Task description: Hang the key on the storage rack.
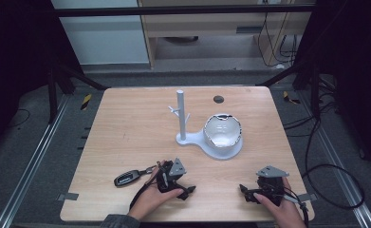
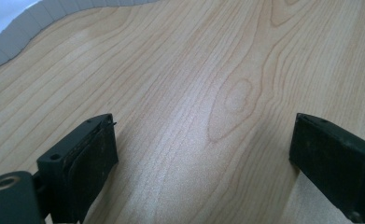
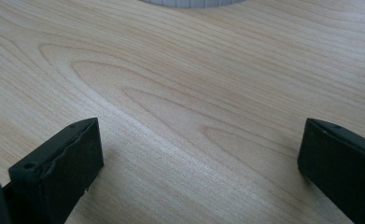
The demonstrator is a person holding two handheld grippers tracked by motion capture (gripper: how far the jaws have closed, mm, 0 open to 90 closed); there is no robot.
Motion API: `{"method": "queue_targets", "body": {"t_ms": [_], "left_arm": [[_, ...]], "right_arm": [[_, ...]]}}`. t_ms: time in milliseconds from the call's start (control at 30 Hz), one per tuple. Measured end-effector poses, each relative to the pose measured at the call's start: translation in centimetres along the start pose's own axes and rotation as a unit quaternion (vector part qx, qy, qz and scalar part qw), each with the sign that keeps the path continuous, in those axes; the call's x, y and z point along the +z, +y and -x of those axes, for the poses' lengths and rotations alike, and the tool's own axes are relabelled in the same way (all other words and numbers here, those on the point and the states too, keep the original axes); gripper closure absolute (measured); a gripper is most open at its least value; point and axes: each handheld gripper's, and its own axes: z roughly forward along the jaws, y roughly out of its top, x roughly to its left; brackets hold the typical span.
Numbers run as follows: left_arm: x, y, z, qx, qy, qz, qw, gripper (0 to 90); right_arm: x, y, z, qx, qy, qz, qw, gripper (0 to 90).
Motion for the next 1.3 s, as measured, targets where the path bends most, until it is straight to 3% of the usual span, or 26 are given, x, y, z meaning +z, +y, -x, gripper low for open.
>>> {"method": "queue_targets", "body": {"t_ms": [400, 567, 600, 633, 767, 800, 833, 900, 1000, 1133, 1167, 1200, 1233, 1267, 1300], "left_arm": [[-0.4, -0.3, -0.2, 0.019, -0.012, -0.005, 0.9997, 4.0], [-0.8, -0.3, -0.6, 0.02, -0.011, -0.015, 0.9996, 9.1], [-0.8, -0.2, -0.7, 0.018, -0.012, -0.019, 0.9996, 9.1], [-1.1, 0.2, -0.9, 0.033, -0.005, -0.042, 0.9986, 9.3], [-1.7, 0.6, -1.2, 0.043, 0.006, -0.061, 0.9972, 9.0], [-2.2, 1.1, -1.5, 0.048, 0.009, -0.078, 0.9957, 8.1], [-2.2, 1.1, -1.5, 0.048, 0.009, -0.078, 0.9957, 7.7], [-3.2, 1.9, -2.0, 0.056, 0.022, -0.105, 0.9926, 6.7], [-3.9, 2.3, -2.6, 0.05, 0.022, -0.125, 0.9906, 5.9], [-4.6, 3.0, -4.0, 0.051, 0.022, -0.175, 0.9829, 4.8], [-4.8, 3.1, -4.7, 0.048, 0.029, -0.193, 0.9795, 4.8], [-4.9, 3.2, -5.0, 0.047, 0.033, -0.203, 0.9775, 4.9], [-4.9, 3.2, -5.0, 0.047, 0.033, -0.203, 0.9775, 5.0], [-5.1, 3.3, -5.4, 0.045, 0.04, -0.213, 0.9752, 5.0], [-5.1, 3.3, -5.4, 0.045, 0.04, -0.213, 0.9752, 5.0]], "right_arm": [[0.0, 0.0, 0.0, 0.001, -0.001, 0.0, 1.0, 0.4], [0.0, 0.0, 0.0, 0.001, -0.001, 0.0, 1.0, 0.4], [0.0, 0.0, 0.0, 0.001, -0.001, 0.0, 1.0, 0.4], [0.0, 0.0, 0.0, 0.002, -0.001, 0.0, 1.0, 0.4], [0.0, 0.0, 0.0, 0.001, -0.001, 0.0, 1.0, 0.4], [0.0, 0.0, 0.0, 0.001, -0.001, -0.001, 1.0, 0.4], [0.0, 0.0, 0.0, 0.001, -0.001, 0.0, 1.0, 0.4], [0.0, 0.0, 0.0, 0.0, -0.001, 0.0, 1.0, 0.4], [0.0, 0.0, 0.0, 0.001, 0.0, -0.001, 1.0, 0.4], [0.0, 0.0, 0.1, -0.004, 0.003, -0.001, 1.0, 0.4], [0.0, 0.0, 0.1, -0.004, 0.004, -0.001, 1.0, 0.4], [0.0, 0.0, 0.1, -0.003, 0.004, -0.001, 1.0, 0.4], [0.0, 0.0, 0.1, -0.003, 0.004, -0.001, 1.0, 0.4], [0.0, 0.0, 0.1, -0.003, 0.004, -0.001, 1.0, 0.4], [0.0, 0.0, 0.1, -0.003, 0.004, -0.001, 1.0, 0.4]]}}
